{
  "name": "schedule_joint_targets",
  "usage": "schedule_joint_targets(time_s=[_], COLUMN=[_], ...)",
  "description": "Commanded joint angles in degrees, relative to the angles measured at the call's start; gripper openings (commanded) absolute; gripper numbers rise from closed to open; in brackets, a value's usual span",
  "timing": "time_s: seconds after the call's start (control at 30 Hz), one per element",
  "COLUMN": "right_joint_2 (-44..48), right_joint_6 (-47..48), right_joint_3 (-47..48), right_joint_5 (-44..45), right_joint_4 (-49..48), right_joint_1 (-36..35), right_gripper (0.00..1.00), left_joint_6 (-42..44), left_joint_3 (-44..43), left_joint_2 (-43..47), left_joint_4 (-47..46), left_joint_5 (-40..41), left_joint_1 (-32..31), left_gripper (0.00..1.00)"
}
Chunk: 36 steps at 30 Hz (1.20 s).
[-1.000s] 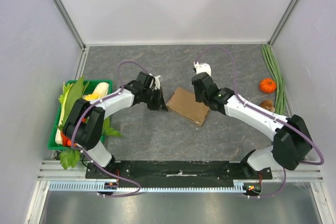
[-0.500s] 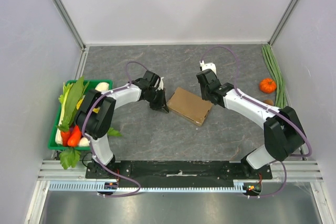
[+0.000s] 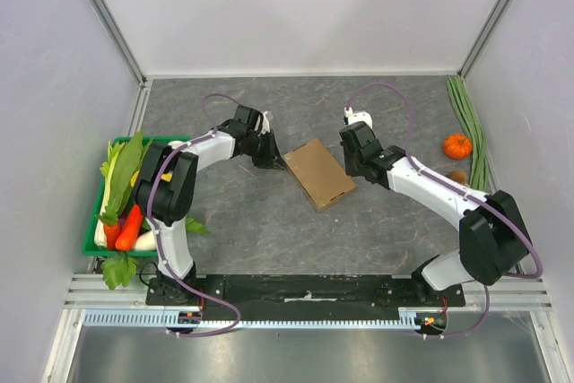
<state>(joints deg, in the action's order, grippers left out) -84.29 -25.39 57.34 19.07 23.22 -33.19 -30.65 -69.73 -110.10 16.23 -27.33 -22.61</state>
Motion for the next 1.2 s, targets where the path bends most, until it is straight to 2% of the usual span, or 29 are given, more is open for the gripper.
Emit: schedule_joint_targets(time_s=[0.0, 0.1, 0.17, 0.3, 0.33, 0.4, 0.43, 0.5, 0.63, 0.77, 1.17], right_joint_2=[4.21, 6.15, 7.21, 8.09, 8.09, 7.83, 7.48, 6.34, 4.49, 2.47, 0.09], right_joint_6=[-1.95, -1.51, -0.37, 4.2, 4.99, 6.14, 6.31, 6.66, 7.19, 6.76, 4.38], right_joint_3=[1.27, 3.73, 4.44, 4.01, 3.31, 1.03, 0.5, -0.56, -1.62, -1.62, -4.25], right_joint_5=[8.24, 16.41, 17.84, 11.36, 4.99, -0.84, -5.14, -8.25, -12.03, -15.46, -17.14], right_joint_4=[2.88, 3.67, 2.45, -3.52, -5.28, -10.64, -12.05, -15.22, -19.35, -21.37, -21.29], right_joint_1=[-0.29, -2.75, -5.2, -9.08, -9.43, -9.88, -9.96, -10.14, -10.49, -10.75, -12.33], right_gripper=[0.0, 0.0, 0.0, 0.0, 0.0, 0.0, 0.0, 0.0, 0.0, 0.0, 0.0], left_joint_6=[-1.43, -1.78, -2.04, -2.92, -3.7, -4.59, -5.29, -5.64, -6.08, -4.42, -1.78], left_joint_3=[-0.06, 2.83, 3.99, 5.13, 5.22, 5.57, 5.49, 4.79, 3.91, 2.41, 2.06], left_joint_2=[2.43, 6.12, 8.75, 9.47, 9.38, 8.33, 7.63, 5.62, 2.62, 0.51, -1.69], left_joint_4=[-1.82, -2.69, -3.92, -5.94, -6.73, -8.75, -9.11, -9.29, -9.72, -7.36, -4.19], left_joint_5=[-0.27, 1.49, 1.93, -1.75, -2.54, -5.18, -5.97, -6.59, -7.21, -4.4, -2.02], left_joint_1=[0.37, 0.55, 0.55, 0.55, 0.55, 0.55, 0.55, 0.55, 0.55, 0.55, 0.55], left_gripper=[0.15, 0.17, 0.24, 0.38, 0.4, 0.46, 0.46, 0.47, 0.48, 0.48, 0.45])
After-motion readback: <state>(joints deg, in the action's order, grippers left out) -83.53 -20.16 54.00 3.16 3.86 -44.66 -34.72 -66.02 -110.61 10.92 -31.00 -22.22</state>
